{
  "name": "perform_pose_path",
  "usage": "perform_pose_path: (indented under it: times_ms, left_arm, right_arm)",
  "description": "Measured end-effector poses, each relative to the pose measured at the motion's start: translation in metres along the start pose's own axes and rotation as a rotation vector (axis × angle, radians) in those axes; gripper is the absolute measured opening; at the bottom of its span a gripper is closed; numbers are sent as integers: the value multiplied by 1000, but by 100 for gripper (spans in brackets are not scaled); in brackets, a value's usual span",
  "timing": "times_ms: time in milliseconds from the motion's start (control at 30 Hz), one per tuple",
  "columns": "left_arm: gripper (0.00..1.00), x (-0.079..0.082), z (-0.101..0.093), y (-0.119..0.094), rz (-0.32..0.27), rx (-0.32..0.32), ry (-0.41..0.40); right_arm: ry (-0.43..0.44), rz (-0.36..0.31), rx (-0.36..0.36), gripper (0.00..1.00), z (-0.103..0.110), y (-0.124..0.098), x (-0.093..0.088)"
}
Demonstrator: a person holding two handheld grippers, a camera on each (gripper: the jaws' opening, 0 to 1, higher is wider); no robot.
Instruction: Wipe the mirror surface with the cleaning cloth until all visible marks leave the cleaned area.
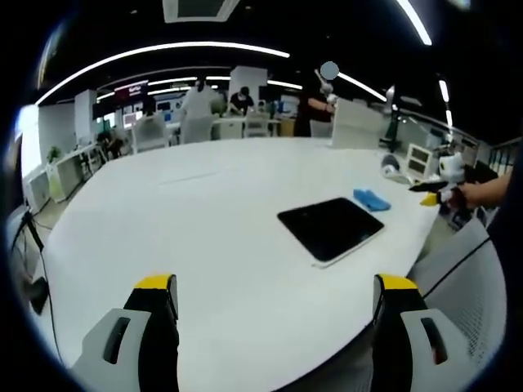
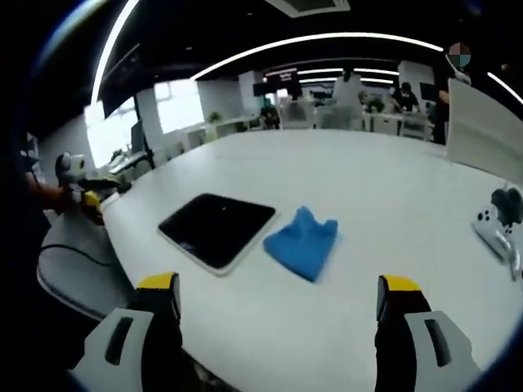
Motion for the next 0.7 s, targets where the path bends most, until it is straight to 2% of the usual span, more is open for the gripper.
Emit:
perform_pose_path:
  times_ms: [333,433,700]
  left_arm:
    - [99,0,-2,0,0,-6,8]
    - [99,1,-3,0,0,-7,8]
    - [99,-1,0,0,2,-3,8]
  right_arm:
    - [35,2,0,100,4,-1,-5]
    - [62,-8,-2,100,6,-1,-3]
    - [63,-26,-5,100,6,2,2]
Point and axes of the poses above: the point that each gripper's makers call its tool centre point, and the gripper's own axes: y roughly forward along the fingers, z roughly to its left, x roughly out of its top, the point moved 5 cm from there along -y, roughly backward along the fingers, and after that the axes turned 15 degrees about -z, right-handed, at the moved point
